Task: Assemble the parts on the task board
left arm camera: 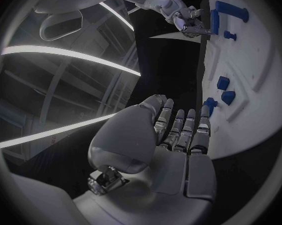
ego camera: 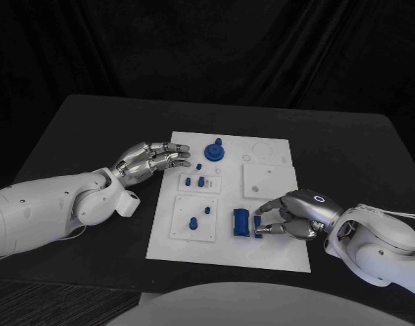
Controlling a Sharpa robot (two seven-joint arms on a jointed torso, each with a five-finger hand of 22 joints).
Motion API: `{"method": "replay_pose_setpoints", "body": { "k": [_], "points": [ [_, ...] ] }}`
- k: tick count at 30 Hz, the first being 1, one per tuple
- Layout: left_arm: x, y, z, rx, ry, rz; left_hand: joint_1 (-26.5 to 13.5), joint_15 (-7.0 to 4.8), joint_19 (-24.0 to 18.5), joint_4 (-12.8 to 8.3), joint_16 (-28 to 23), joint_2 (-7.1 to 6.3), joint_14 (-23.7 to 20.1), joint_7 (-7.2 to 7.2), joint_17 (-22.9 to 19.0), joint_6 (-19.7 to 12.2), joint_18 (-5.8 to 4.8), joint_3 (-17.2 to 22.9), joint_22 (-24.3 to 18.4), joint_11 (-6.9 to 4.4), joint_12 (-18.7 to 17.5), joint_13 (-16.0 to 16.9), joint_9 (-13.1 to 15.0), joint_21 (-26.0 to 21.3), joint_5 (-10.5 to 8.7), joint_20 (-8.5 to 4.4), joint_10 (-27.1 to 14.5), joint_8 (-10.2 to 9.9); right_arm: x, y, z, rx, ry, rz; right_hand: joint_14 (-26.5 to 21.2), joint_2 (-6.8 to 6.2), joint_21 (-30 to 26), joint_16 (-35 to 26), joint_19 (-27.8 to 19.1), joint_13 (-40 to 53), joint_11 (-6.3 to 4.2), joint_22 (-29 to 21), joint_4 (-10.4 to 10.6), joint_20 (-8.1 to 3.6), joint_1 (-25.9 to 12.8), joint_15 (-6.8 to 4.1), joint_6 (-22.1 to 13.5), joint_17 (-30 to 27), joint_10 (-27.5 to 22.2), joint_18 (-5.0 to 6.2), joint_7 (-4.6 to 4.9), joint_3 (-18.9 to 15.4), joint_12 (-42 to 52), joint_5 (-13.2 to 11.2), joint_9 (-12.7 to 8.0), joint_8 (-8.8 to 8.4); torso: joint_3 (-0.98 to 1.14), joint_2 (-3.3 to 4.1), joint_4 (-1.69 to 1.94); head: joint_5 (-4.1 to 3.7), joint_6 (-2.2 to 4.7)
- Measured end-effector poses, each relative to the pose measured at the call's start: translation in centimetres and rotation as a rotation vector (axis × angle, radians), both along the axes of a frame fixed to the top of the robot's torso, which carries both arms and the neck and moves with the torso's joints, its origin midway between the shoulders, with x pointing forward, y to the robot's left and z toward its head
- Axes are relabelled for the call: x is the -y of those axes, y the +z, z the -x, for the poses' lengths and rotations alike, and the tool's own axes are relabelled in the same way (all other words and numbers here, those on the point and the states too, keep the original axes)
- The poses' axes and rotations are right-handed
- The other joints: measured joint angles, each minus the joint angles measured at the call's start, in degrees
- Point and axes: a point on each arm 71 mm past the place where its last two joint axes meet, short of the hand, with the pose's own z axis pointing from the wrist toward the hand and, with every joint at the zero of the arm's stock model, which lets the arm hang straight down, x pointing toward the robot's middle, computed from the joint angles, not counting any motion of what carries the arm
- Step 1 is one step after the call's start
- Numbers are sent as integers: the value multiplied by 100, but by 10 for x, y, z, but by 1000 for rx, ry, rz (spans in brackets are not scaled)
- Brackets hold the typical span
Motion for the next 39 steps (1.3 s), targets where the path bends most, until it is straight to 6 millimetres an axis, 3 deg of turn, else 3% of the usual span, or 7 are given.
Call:
{"method": "replay_pose_setpoints", "body": {
  "k": [5, 13, 21, 26, 31, 36, 39],
  "points": [
    [0, -1, 0, -2, -2, 1, 0, 0, 0, 0, 0, 0, 0, 0, 0, 0, 0, 0, 0, 0, 0, 0, 0, 18, 0, 0, 0, 0, 0, -1, 1, 31, 9, 40, 20, 5, 0, 0, 0, 0, 0, 0, -10, 0, -5, -20, -555, 8, 0, 0, -24, -42, 0, 0, -163, -23, 1, 1, -4, 7, 0],
    [0, -1, 1, -5, -5, 2, 0, 0, 22, 0, 0, 0, 0, 0, -1, 0, 0, 0, 0, 0, -24, 0, 0, 18, 0, -22, 0, 0, 0, 1, 1, 98, 27, 61, 20, 35, 24, 0, -20, 0, 0, -1, 1, -20, 26, -20, -696, 48, 0, 0, -39, -80, 0, -9, -219, -51, 2, 4, -4, 3, 0],
    [-1, -1, 2, -5, -3, 1, 0, 0, 22, -16, 0, 0, -1, 22, -1, -22, 0, 17, 0, 39, -23, 0, 1, 18, 22, -22, -3, 0, 13, 18, 0, 191, -5, -48, 20, 158, -641, -424, -199, 5, 57, -1, 9, 15, 90, 4, 103, -847, 10, 0, 132, -166, -409, 201, -226, 61, 2, 4, -1, 8, 0],
    [-4, 0, 3, -1, 10, -4, -2, -44, -78, 24, -135, -2, -128, 42, -52, -1, -1, 57, -36, 52, -23, 0, 1, -27, 22, -73, 9, 0, 22, 54, -20, 291, -43, -206, -1, 239, -1172, -816, -361, 23, 169, -2, 7, 105, 171, 104, 605, -1511, -22, 99, 248, -247, -763, 396, -227, 235, 2, 2, -1, -25, 0],
    [-6, 1, 5, 5, 28, -14, -93, -82, -200, 194, -263, -93, -270, 58, -100, 25, -2, -3, -75, 70, -23, 0, 1, -74, -11, -111, 27, 0, 36, 90, -46, 386, -71, -338, -304, 497, -2316, -1672, -818, -554, 281, -2, -18, 192, -73, 217, 971, -2729, -518, 328, 257, -413, -1558, -60, -219, 331, 1, -25, 3, -79, 0],
    [-5, 1, 4, 15, 44, -23, -399, -119, -560, 1316, -670, -141, -651, 42, -258, 84, -1, -484, -172, 15, -362, -34, -3, -96, -162, -167, -28, -45, 49, 105, -62, 395, -118, -459, -1235, 836, -4688, -3509, -1876, -2485, 413, -694, -49, 360, -741, 393, 1246, -4672, -1922, 633, 325, -568, -3545, -637, -188, 379, -1, -89, 21, -131, 0],
    [-2, 2, 2, 24, 56, -30, -614, -222, -1067, 1583, -1170, -87, -1012, 70, -462, 102, -1, -820, -745, -126, -836, -81, -3, -162, -534, -306, -273, -81, 56, 108, -70, 371, -164, -534, -1935, 854, -5540, -4632, -2424, -3300, 576, -1240, -14, 563, -861, 643, 1125, -5170, -2753, 632, 450, -568, -4667, -734, -218, 260, 1, -145, 13, -122, 0]
  ]
}}
